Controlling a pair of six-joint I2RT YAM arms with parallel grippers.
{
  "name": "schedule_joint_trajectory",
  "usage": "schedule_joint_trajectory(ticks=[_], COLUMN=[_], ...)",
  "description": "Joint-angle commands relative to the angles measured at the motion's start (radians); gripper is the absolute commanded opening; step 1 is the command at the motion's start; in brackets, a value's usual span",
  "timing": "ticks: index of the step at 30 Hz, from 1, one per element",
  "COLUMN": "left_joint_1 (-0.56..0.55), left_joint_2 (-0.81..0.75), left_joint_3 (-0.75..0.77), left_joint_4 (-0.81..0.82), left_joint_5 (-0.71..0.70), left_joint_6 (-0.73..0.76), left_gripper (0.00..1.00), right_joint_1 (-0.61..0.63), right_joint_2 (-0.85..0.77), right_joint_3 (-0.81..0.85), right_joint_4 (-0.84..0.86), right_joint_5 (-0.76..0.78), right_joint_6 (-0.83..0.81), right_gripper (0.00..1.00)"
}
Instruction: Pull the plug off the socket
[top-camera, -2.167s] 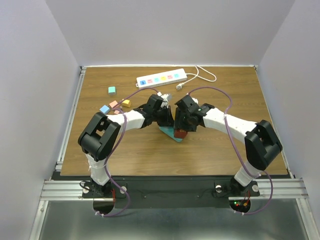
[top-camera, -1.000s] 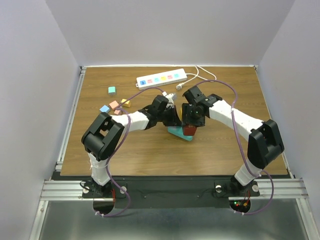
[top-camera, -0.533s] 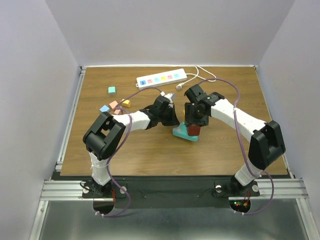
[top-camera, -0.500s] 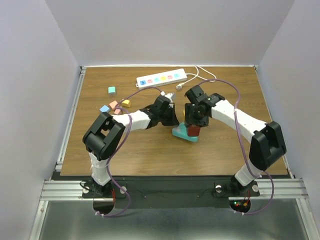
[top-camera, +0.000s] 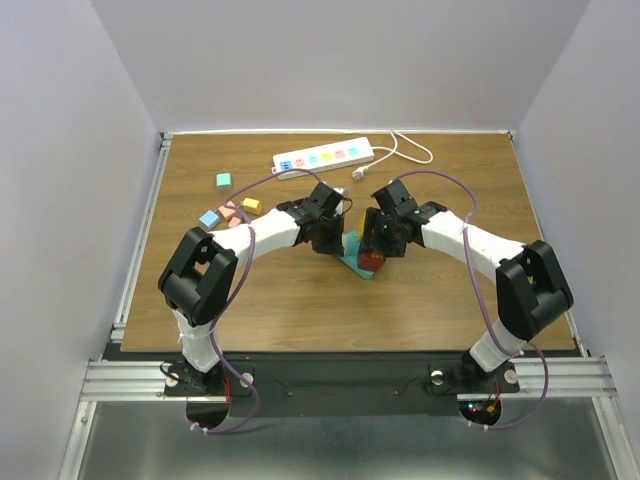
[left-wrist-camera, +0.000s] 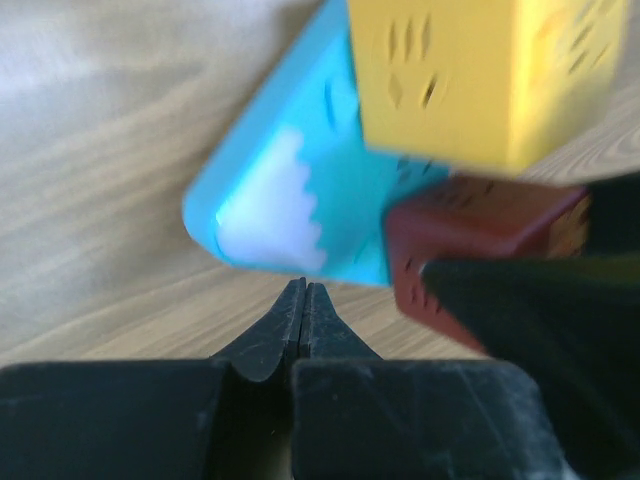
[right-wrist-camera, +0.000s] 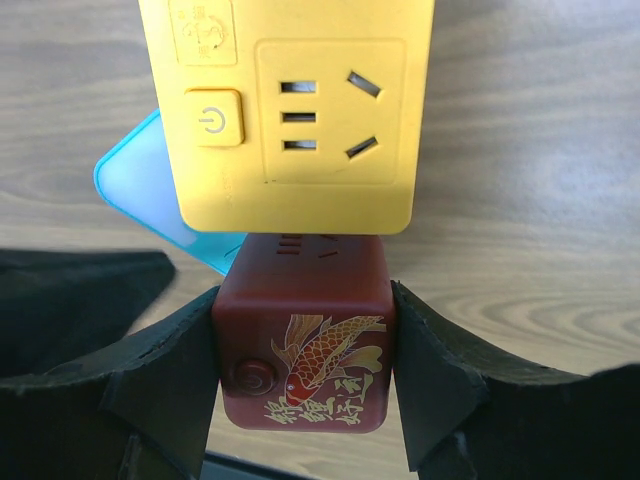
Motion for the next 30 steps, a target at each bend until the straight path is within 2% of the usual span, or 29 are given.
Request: schedule_joint_trajectory(ticks=[1, 3, 14, 20, 24, 30], left_joint_1=[-0.006, -0.006, -0.002, 0.008, 0.006, 0.001], left_joint_2=[-0.048, -0.045, -0.038, 0.059, 0.086, 0.086], left_joint_3=[-0.085, -0.093, 0.062, 0.084, 0.023, -0.172], left_joint_4=[0.020, 0.049, 0.047, 0.061, 0.092, 0.171], left_joint_5=[0.062, 0.073, 0.047, 0.072, 0.086, 0.081], left_joint_6=[-0.020, -0.027, -0.023, -0.007, -0.009, -0.017], left_gripper=[0.00, 0.00, 0.00, 0.00, 0.00, 0.00], right_joint_1=[-0.006, -0.007, -0.007, -0.006, -0.006, -0.006], right_joint_2=[0.037, 0.043, 0.038, 0.041, 0.046, 0.063], right_joint_3=[0.041, 0.040, 0.023, 0.031, 0.048, 0.106], right_joint_4=[0.087, 0.088, 0.091, 0.091, 0.090, 0.087], right_joint_5=[0.014, 0.006, -0.017, -0.028, -0.026, -0.028], right_joint_6=[0.019, 0.016, 0.006, 0.006, 0.008, 0.008], right_gripper=[0.01, 0.01, 0.00, 0.00, 0.00, 0.00])
